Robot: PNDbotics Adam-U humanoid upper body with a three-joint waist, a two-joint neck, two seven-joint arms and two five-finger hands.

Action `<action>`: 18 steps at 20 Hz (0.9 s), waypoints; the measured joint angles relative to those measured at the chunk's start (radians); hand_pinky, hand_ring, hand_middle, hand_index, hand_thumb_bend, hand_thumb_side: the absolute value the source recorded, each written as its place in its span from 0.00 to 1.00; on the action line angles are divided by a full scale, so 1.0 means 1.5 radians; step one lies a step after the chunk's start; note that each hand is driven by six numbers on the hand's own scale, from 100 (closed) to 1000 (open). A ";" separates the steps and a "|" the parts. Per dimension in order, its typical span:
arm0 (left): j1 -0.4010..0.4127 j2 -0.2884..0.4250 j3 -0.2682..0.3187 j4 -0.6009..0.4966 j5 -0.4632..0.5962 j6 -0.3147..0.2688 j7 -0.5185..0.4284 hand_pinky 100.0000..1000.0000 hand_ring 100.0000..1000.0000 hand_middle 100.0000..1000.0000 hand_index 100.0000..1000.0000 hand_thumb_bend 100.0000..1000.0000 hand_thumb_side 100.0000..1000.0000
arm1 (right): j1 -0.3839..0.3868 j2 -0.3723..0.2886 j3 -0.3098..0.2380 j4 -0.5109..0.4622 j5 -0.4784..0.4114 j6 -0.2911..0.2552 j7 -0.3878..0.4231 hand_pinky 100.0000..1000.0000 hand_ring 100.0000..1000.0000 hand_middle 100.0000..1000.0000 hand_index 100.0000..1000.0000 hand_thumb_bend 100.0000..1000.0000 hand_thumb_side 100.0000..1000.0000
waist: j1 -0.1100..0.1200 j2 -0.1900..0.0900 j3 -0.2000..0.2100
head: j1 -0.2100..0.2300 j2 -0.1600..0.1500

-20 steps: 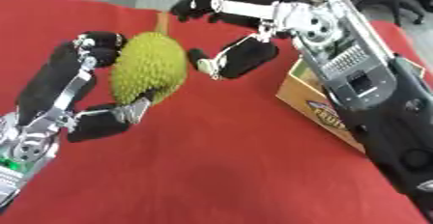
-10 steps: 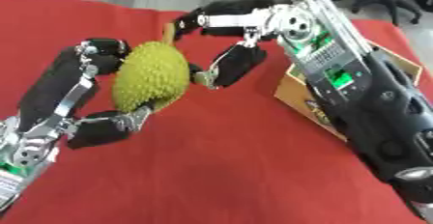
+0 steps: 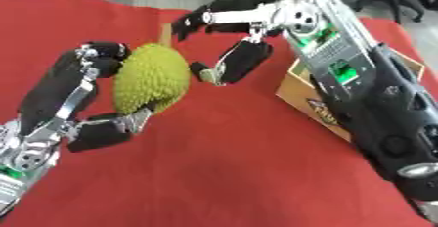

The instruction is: Pick up the objects with one hand, pass them to the other hand, and then place them into the box on the other side of the table.

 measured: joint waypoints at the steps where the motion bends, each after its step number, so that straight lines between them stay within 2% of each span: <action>1: 0.000 0.000 0.000 0.004 -0.002 -0.001 0.003 0.66 0.47 0.40 0.35 0.00 0.22 | 0.000 -0.001 0.000 -0.008 -0.001 0.003 0.000 0.94 0.98 0.87 0.97 0.00 0.20 | 0.000 0.000 0.000 | 0.001 0.000; 10: 0.000 0.000 0.000 0.020 -0.023 -0.012 0.015 0.66 0.47 0.40 0.35 0.00 0.16 | 0.002 -0.011 0.003 -0.052 -0.025 0.030 0.007 0.95 0.99 0.88 0.99 0.00 0.17 | -0.002 0.000 -0.001 | 0.004 0.000; 18: 0.000 0.000 -0.004 0.020 -0.043 -0.022 0.011 0.65 0.47 0.40 0.35 0.00 0.12 | 0.006 -0.012 0.024 -0.043 -0.051 0.063 0.008 0.96 1.00 0.89 1.00 0.00 0.21 | -0.003 0.000 -0.001 | 0.004 0.000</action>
